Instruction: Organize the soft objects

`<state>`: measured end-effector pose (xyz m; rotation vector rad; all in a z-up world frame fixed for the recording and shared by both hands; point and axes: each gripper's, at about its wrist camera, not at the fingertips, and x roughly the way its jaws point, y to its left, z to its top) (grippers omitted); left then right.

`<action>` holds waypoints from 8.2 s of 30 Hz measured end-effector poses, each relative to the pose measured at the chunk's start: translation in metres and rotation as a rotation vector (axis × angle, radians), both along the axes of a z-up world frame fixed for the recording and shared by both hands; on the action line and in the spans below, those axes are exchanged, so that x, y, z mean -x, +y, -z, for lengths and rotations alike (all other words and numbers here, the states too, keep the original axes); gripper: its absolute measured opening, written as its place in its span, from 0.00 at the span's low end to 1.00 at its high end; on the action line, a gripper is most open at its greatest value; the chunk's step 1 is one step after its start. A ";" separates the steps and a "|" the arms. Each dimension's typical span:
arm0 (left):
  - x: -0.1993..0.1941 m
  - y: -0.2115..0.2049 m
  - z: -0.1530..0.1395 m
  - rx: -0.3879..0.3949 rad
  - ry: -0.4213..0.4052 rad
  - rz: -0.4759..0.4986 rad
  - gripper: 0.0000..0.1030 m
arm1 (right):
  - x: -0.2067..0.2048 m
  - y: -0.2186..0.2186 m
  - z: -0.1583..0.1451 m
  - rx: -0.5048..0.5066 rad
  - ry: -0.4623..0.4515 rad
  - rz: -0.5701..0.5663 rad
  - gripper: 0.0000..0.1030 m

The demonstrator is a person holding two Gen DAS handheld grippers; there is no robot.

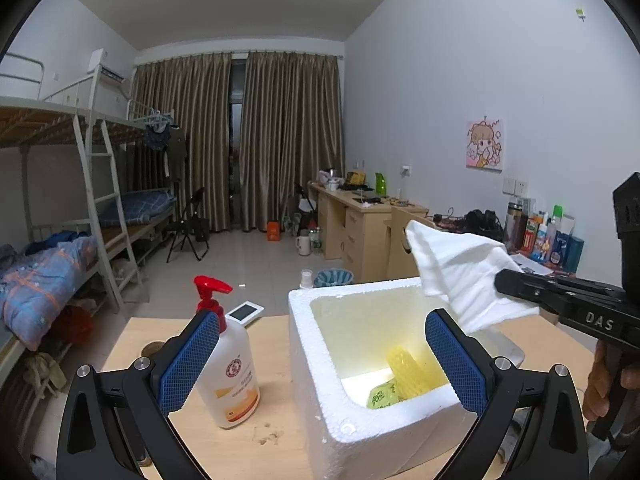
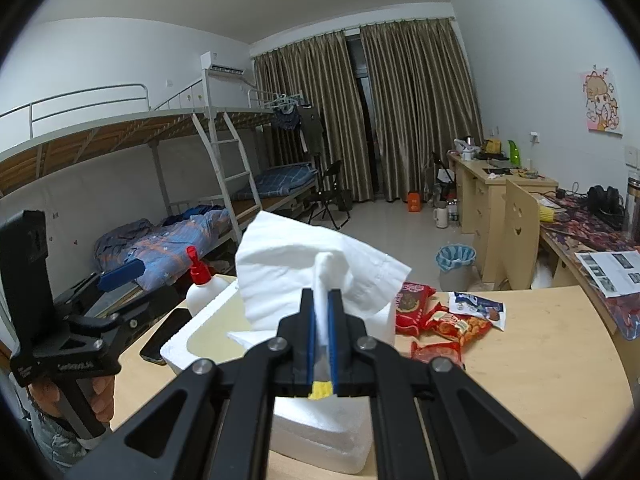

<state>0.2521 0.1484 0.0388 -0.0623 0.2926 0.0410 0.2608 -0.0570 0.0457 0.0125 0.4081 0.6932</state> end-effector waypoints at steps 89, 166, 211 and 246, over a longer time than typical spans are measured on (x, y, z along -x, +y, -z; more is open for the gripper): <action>0.164 -0.109 -0.029 0.009 -0.125 0.218 1.00 | 0.151 -0.107 -0.024 -0.076 -0.208 0.205 1.00; -0.038 -0.207 0.141 0.105 0.448 0.308 0.77 | 0.061 -0.207 0.104 -0.042 0.121 0.328 1.00; -0.036 -0.206 0.150 0.110 0.483 0.320 0.12 | 0.021 -0.159 0.111 0.028 0.258 0.109 1.00; -0.031 -0.203 0.145 0.134 0.458 0.323 0.12 | 0.003 -0.155 0.122 0.089 0.327 0.141 0.10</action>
